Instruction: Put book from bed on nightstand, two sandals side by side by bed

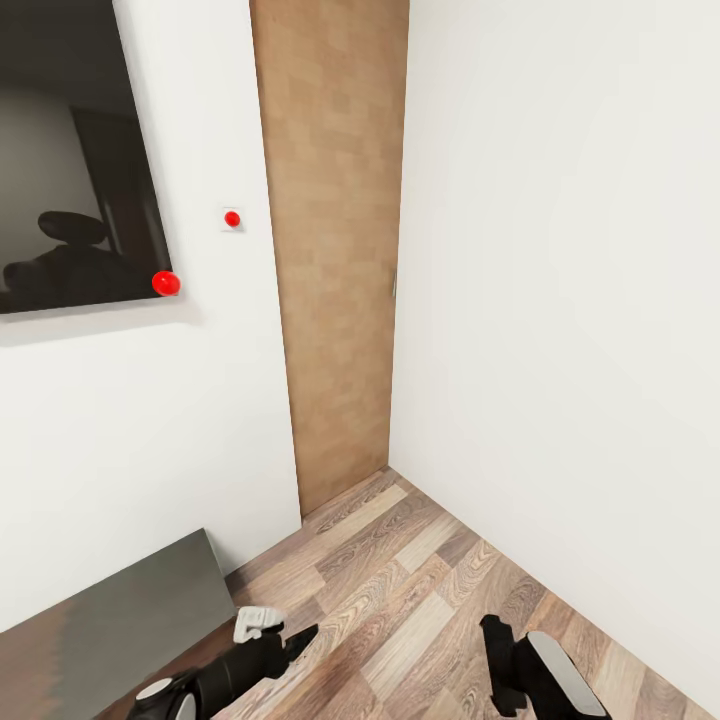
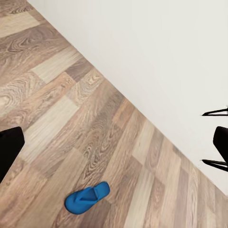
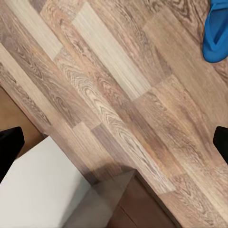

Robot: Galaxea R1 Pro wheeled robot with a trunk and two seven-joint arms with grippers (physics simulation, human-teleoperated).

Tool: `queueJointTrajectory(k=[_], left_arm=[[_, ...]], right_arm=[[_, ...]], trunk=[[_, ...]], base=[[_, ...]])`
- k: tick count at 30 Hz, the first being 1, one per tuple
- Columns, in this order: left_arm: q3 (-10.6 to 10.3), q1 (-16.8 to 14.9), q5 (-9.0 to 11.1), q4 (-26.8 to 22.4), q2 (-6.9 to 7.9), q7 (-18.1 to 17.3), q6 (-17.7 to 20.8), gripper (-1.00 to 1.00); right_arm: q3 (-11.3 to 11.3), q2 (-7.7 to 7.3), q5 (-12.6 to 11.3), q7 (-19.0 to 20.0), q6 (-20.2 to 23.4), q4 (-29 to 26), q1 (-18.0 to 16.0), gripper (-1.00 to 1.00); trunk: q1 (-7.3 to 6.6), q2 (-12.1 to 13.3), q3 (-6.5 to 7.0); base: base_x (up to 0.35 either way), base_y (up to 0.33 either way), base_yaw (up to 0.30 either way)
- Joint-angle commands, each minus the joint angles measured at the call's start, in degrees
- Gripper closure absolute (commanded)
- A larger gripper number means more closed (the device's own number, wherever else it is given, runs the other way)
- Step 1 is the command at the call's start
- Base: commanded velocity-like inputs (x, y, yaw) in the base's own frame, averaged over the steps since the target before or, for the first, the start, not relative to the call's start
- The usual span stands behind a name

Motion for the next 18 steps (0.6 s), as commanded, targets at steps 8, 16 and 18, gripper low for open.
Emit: queueJointTrajectory(k=[8,16,18], left_arm=[[2.7,0.0,0.3,0.0,-0.07,-0.2,0.5,-1.00],[2.7,0.0,0.3,0.0,-0.07,-0.3,0.5,-1.00],[2.7,0.0,0.3,0.0,-0.07,-0.3,0.5,-1.00]], right_arm=[[0.4,0.18,-0.1,0.3,0.1,0.4,0.0,-1.00],[0.5,0.27,0.0,0.3,0.1,0.4,0.0,-1.00],[0.5,0.28,0.0,0.3,0.1,0.4,0.0,-1.00]], trunk=[[0.00,0.0,-0.06],[1.32,-2.4,-1.14],[1.76,-3.2,-1.50]], base=[[0.000,0.000,0.000],[0.000,0.000,0.000],[0.000,0.000,0.000]])
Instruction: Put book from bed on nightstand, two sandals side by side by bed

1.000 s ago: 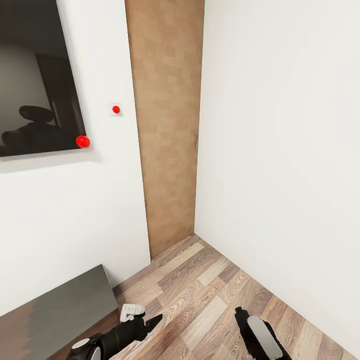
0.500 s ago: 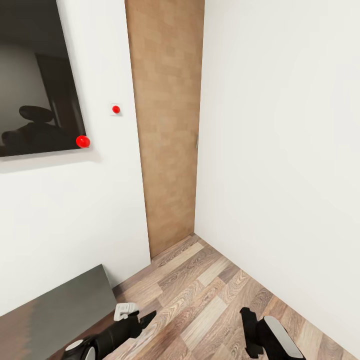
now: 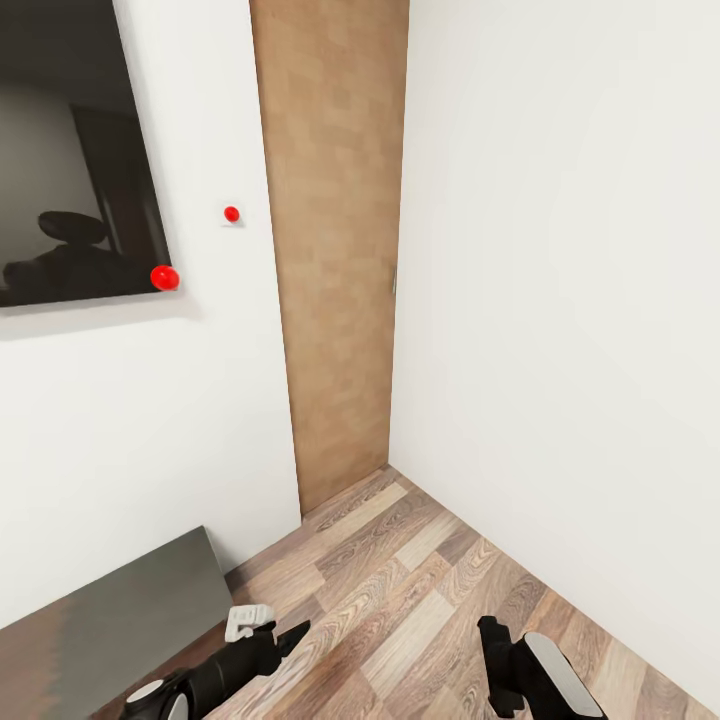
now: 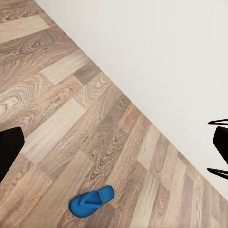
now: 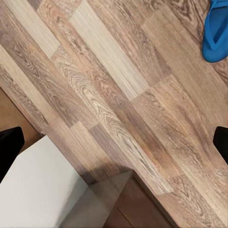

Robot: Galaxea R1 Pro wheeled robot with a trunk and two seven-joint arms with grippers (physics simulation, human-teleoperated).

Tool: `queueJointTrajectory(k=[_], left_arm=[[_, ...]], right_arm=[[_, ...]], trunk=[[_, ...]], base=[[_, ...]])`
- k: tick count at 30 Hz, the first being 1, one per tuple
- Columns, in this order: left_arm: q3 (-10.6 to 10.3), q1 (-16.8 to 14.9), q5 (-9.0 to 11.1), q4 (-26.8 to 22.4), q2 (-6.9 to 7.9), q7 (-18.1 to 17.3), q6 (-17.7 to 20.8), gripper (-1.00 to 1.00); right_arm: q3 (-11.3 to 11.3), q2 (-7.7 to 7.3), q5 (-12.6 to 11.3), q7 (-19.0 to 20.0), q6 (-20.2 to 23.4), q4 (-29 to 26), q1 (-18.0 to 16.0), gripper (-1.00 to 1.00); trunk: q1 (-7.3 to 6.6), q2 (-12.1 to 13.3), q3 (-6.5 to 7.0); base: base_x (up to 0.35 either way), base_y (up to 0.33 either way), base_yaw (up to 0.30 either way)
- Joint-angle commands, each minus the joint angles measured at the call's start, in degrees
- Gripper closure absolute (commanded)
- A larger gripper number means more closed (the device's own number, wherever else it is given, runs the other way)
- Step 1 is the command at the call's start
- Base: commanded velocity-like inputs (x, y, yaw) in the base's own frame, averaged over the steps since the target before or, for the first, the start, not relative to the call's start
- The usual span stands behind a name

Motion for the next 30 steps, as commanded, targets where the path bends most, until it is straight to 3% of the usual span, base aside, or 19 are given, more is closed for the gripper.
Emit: queueJointTrajectory(k=[1,30], left_arm=[[0.2,-0.1,0.3,0.0,-0.06,-0.2,0.5,-1.00],[0.1,0.0,0.3,0.0,-0.06,-0.1,0.5,-1.00]], right_arm=[[-0.1,0.00,-0.2,-0.3,0.2,-0.1,0.0,-1.00],[-0.2,0.00,-0.2,-0.3,0.0,-0.1,0.0,-1.00]], trunk=[[0.22,-0.5,-0.25],[6.59,-12.1,-5.45]], base=[[0.000,0.000,0.000],[0.000,0.000,0.000]])
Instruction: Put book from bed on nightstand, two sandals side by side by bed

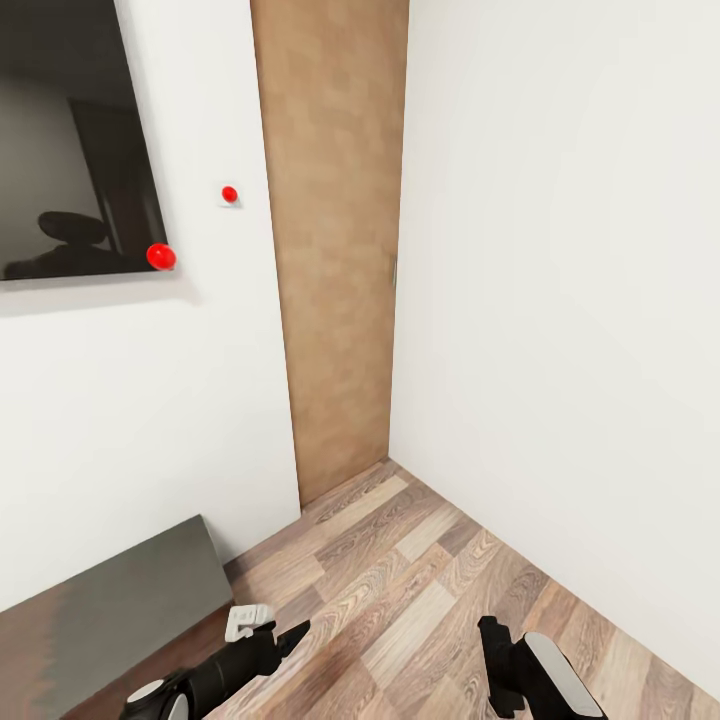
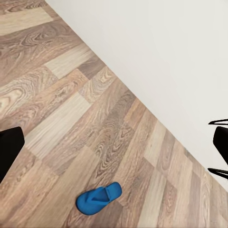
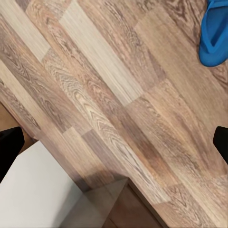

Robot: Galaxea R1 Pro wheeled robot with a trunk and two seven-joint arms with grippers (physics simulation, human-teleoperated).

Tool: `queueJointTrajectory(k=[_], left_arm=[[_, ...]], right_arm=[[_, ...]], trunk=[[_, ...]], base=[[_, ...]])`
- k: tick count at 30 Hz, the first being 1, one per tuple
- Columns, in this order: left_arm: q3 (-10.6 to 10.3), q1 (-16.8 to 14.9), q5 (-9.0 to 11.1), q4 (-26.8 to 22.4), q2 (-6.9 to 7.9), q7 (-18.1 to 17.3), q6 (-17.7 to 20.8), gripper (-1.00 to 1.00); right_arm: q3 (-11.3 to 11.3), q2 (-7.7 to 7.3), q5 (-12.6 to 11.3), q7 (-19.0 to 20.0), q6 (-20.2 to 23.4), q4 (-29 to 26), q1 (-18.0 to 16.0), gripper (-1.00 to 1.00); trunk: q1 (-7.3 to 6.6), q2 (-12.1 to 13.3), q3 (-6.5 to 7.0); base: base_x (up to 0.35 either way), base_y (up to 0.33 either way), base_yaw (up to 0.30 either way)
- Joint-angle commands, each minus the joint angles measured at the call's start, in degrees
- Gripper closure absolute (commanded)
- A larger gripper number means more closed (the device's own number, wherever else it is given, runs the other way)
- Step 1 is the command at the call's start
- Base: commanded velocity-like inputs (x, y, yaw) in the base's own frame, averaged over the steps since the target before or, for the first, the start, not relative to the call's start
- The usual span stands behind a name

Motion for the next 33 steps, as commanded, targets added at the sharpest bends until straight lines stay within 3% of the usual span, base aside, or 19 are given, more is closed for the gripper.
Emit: queueJointTrajectory(k=[1,33], left_arm=[[0.2,0.0,0.4,0.0,-0.06,-0.2,0.5,-1.00],[0.2,-0.1,0.4,0.0,-0.06,-0.2,0.5,-1.00]], right_arm=[[-0.1,0.00,-0.2,-0.3,0.1,-0.1,0.0,-1.00],[-0.1,0.00,-0.2,-0.3,0.2,-0.1,0.0,-1.00]], trunk=[[0.22,-0.4,-0.25],[7.25,-13.3,-5.99]], base=[[0.000,0.000,0.000],[0.000,0.000,0.000]])
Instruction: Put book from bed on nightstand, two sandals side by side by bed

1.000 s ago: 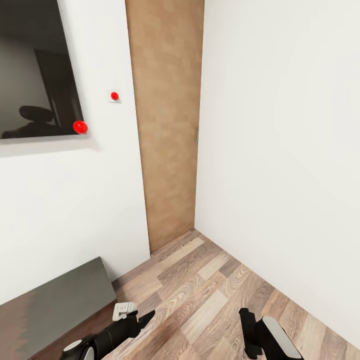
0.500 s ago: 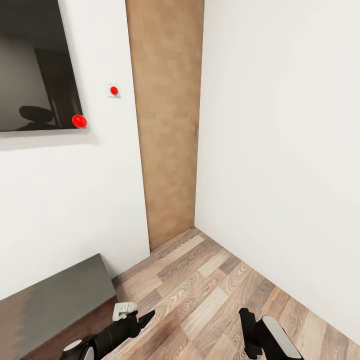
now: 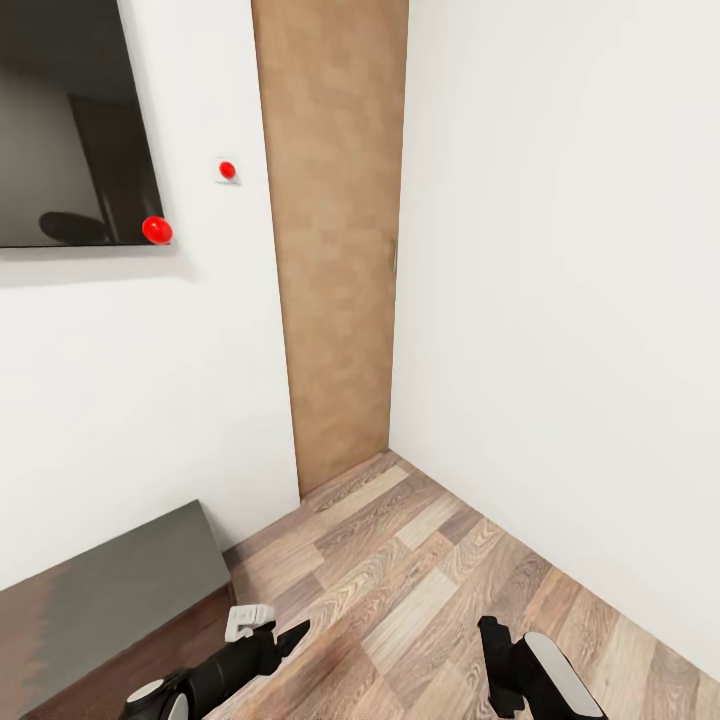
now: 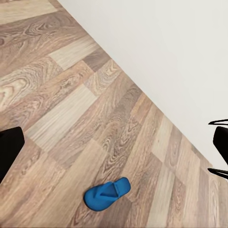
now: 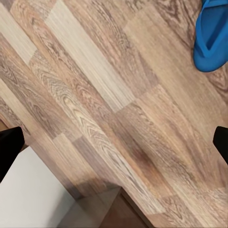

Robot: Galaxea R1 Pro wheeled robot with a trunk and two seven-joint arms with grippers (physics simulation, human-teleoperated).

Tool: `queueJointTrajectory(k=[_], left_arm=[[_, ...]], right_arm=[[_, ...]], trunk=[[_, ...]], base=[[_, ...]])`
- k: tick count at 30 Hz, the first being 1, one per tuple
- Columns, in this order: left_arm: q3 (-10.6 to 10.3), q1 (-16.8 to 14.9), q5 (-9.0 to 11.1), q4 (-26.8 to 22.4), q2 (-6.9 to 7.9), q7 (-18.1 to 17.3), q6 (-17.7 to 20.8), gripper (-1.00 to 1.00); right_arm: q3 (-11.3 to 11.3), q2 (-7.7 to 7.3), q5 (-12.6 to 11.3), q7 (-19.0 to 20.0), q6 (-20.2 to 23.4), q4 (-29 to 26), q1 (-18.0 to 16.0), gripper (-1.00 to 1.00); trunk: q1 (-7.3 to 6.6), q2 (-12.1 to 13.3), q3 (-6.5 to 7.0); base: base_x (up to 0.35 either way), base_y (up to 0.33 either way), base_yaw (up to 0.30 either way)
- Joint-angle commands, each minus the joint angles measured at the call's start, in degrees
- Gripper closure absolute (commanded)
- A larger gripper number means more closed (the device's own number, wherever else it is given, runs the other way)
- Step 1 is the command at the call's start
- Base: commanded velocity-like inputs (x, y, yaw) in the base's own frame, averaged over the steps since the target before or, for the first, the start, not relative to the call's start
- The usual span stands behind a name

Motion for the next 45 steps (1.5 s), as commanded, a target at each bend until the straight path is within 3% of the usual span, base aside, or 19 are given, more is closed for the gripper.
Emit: queueJointTrajectory(k=[1,45], left_arm=[[0.2,0.0,0.4,0.0,-0.05,-0.2,0.5,-1.00],[0.2,0.0,0.4,0.0,0.01,0.0,0.4,-1.00]], right_arm=[[-0.1,0.00,-0.2,-0.3,0.2,-0.1,0.0,-1.00],[-0.1,0.00,-0.2,-0.2,-0.1,-0.1,0.0,-1.00]], trunk=[[0.22,-0.4,-0.24],[9.88,-18.1,-8.14]], base=[[0.000,0.000,0.000],[0.000,0.000,0.000]])
